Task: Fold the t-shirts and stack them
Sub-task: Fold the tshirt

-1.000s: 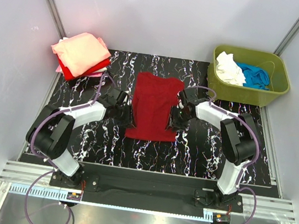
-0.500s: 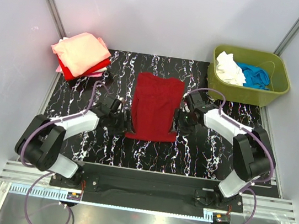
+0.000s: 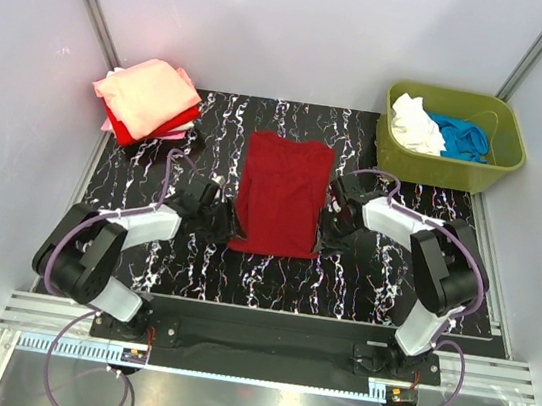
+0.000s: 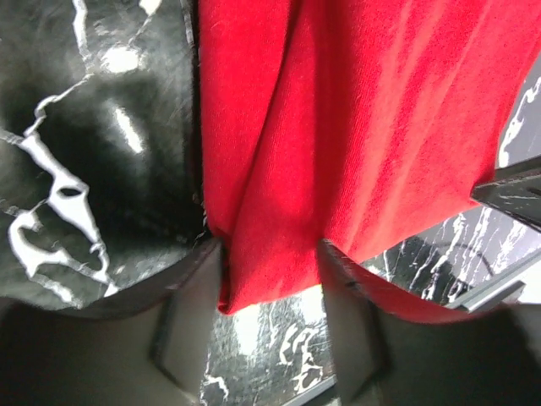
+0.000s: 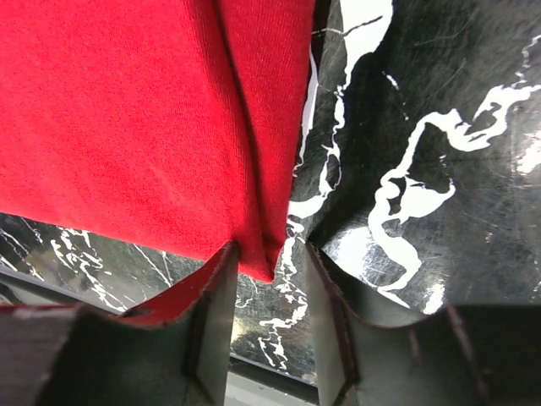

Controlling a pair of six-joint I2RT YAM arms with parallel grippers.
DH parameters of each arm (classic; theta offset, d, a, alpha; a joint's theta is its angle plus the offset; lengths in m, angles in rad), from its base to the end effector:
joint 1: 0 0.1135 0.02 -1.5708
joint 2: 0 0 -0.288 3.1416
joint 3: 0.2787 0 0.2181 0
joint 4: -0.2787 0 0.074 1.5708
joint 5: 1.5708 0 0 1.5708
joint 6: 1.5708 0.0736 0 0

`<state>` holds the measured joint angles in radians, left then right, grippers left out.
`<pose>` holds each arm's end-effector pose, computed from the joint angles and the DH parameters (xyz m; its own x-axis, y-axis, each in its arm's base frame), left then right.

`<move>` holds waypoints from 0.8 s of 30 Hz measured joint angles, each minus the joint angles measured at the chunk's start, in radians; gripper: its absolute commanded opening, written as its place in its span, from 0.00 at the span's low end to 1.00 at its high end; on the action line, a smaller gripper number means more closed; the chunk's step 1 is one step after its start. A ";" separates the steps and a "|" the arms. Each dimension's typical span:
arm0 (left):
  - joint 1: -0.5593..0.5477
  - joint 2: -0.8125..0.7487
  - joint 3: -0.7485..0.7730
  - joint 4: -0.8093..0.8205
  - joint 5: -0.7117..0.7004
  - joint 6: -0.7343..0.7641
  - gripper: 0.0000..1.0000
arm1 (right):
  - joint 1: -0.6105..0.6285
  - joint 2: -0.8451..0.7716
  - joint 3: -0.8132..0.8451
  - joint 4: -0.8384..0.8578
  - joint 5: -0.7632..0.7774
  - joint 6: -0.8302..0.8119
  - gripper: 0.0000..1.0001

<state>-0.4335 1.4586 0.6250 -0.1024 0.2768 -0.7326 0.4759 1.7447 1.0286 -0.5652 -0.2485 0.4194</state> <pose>0.2266 -0.1270 0.1682 -0.9118 -0.2869 -0.2937 -0.0790 0.8246 -0.5602 0.2663 0.1576 0.1655 -0.9843 -0.0633 -0.1647 -0.1157 0.9363 0.3315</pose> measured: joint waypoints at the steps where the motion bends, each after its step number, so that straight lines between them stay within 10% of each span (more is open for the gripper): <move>1: 0.000 0.013 0.000 0.015 0.008 -0.006 0.44 | 0.000 0.006 0.002 -0.001 -0.001 0.000 0.41; 10: -0.011 0.060 0.000 0.068 0.037 -0.029 0.02 | 0.000 0.021 0.022 0.000 -0.028 -0.005 0.00; 24: -0.258 -0.249 -0.070 -0.115 -0.033 -0.116 0.00 | 0.000 -0.301 -0.217 -0.036 -0.104 0.050 0.00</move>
<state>-0.6918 1.2095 0.5549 -0.2176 0.2440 -0.8486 0.4763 1.4441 0.8120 -0.6014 -0.3523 0.4690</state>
